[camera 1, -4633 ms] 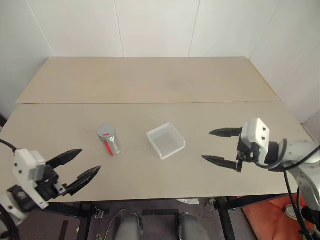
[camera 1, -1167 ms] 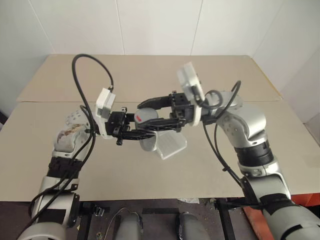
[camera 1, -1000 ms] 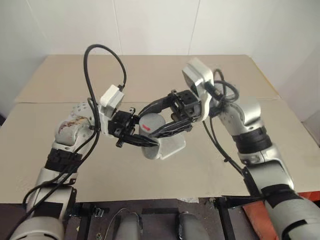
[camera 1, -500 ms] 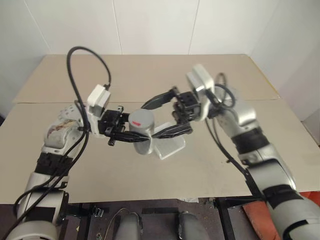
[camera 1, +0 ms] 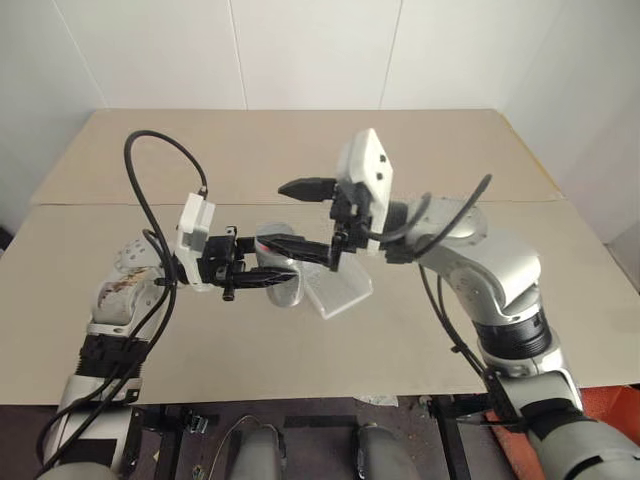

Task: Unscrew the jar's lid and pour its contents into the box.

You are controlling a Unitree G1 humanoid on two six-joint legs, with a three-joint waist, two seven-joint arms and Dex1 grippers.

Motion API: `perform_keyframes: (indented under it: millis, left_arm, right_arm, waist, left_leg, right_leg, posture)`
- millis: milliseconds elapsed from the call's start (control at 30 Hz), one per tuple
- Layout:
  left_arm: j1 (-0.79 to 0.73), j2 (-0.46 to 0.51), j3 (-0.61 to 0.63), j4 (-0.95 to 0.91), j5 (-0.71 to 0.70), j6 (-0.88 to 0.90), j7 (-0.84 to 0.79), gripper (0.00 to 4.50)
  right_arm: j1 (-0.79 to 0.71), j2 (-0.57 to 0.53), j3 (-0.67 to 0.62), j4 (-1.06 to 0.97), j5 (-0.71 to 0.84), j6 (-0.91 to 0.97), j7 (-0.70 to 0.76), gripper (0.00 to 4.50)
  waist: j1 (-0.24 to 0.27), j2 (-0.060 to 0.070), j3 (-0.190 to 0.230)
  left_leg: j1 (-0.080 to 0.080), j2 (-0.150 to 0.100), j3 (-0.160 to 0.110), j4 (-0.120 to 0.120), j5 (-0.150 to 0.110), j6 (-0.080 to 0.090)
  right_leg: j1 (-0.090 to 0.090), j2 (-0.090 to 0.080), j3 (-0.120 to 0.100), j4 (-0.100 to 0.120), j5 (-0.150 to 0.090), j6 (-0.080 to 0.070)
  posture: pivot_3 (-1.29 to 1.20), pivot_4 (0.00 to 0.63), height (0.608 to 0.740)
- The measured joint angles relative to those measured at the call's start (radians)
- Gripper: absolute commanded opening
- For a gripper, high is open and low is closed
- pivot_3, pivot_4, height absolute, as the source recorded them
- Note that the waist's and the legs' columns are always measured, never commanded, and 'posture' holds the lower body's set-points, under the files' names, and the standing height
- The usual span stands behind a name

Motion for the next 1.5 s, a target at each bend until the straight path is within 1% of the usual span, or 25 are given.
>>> perform_keyframes:
  millis: [100,233,400,500,767,1000,1067,1200,1333,1433,1500]
  left_arm:
    - [-0.015,-0.003,0.000,0.009,0.004,-0.001,-0.011,1.98]
    - [-0.036,-0.005,0.000,0.025,0.019,-0.004,-0.021,1.98]
    - [-0.043,-0.005,0.001,0.053,0.029,-0.022,-0.030,1.98]
    - [-0.043,-0.005,0.001,0.067,0.030,-0.022,-0.032,1.98]
    - [-0.049,-0.003,0.001,0.068,0.030,-0.021,-0.036,1.98]
    - [-0.048,0.015,0.003,0.067,0.030,-0.014,-0.033,1.98]
    - [-0.042,0.028,0.010,0.065,0.030,0.001,-0.029,1.98]
    - [-0.024,0.041,0.041,0.050,0.017,0.018,-0.025,1.98]
    - [0.007,0.060,0.064,0.011,-0.005,0.049,-0.017,1.98]
    - [0.043,0.089,0.089,-0.029,-0.027,0.061,-0.040,1.98]
    - [0.048,0.105,0.100,-0.050,-0.031,0.062,-0.054,1.98]
  right_arm:
    - [-0.006,0.039,0.003,0.000,-0.002,0.018,-0.022,4.40]
    - [-0.013,0.063,0.007,0.000,-0.004,0.031,-0.030,4.40]
    - [-0.013,0.064,0.008,-0.021,-0.002,0.043,-0.029,4.40]
    - [-0.013,0.059,0.030,-0.027,-0.020,0.045,-0.029,4.40]
    - [-0.013,0.065,0.042,0.013,-0.061,0.050,-0.032,4.40]
    - [-0.012,0.067,0.042,0.028,-0.065,0.049,-0.025,4.40]
    - [-0.002,0.053,0.033,0.027,-0.056,0.049,-0.012,4.40]
    - [0.019,0.042,-0.014,0.035,0.012,0.061,0.008,4.40]
    - [0.029,-0.003,-0.035,0.031,0.049,0.060,0.044,4.40]
    - [0.056,-0.083,-0.099,0.078,0.018,0.051,0.037,4.40]
    - [0.063,-0.110,-0.121,0.118,-0.002,0.049,0.038,4.40]
  waist:
    - [0.000,0.000,0.000]
    - [-0.002,0.000,0.000]
    - [-0.002,0.000,0.000]
    - [-0.003,0.000,0.000]
    - [-0.004,0.000,0.000]
    - [-0.004,0.000,0.000]
    - [-0.004,0.000,0.000]
    - [-0.004,0.000,0.000]
    - [-0.005,0.000,0.000]
    - [-0.001,0.000,0.000]
    - [0.000,0.000,0.000]
  left_leg:
    - [0.000,0.000,0.000,0.000,0.000,0.000]
    - [0.000,0.000,0.000,0.000,0.000,0.000]
    - [0.000,0.000,0.000,0.000,0.000,0.000]
    - [0.000,0.000,0.000,0.000,0.000,0.000]
    - [0.000,0.000,0.000,0.000,0.000,0.000]
    - [0.000,0.000,0.000,0.000,0.000,0.000]
    - [0.000,0.000,0.000,0.000,0.000,0.000]
    - [0.000,0.000,0.000,0.000,0.000,0.000]
    - [0.000,0.001,0.000,0.000,0.000,0.000]
    - [0.000,0.000,0.000,0.000,0.000,0.000]
    - [0.000,0.000,0.000,0.000,0.000,0.000]
  right_leg:
    - [0.000,0.000,0.000,0.000,0.000,0.000]
    - [0.000,0.000,0.000,0.000,0.000,0.000]
    - [0.000,0.000,0.000,0.000,0.000,0.000]
    - [0.000,0.000,0.000,0.000,0.000,0.000]
    - [0.000,0.000,0.000,0.000,0.000,0.000]
    - [0.000,0.000,0.000,0.000,0.000,0.000]
    - [0.000,0.000,0.000,0.000,0.000,0.000]
    - [0.000,0.000,0.000,0.000,0.000,0.000]
    - [0.000,0.000,0.000,0.000,0.000,0.000]
    - [0.001,0.000,0.000,0.000,0.000,0.000]
    - [0.000,0.000,0.000,0.000,0.000,0.000]
  posture:
    - [0.00,0.150,0.740]
    - [0.00,0.150,0.740]
    - [0.00,0.150,0.740]
    - [0.00,0.150,0.740]
    - [0.00,0.150,0.740]
    - [0.00,0.150,0.740]
    - [0.00,0.150,0.740]
    - [0.00,0.150,0.740]
    - [0.00,0.150,0.740]
    - [0.00,0.150,0.740]
    - [0.00,0.150,0.740]
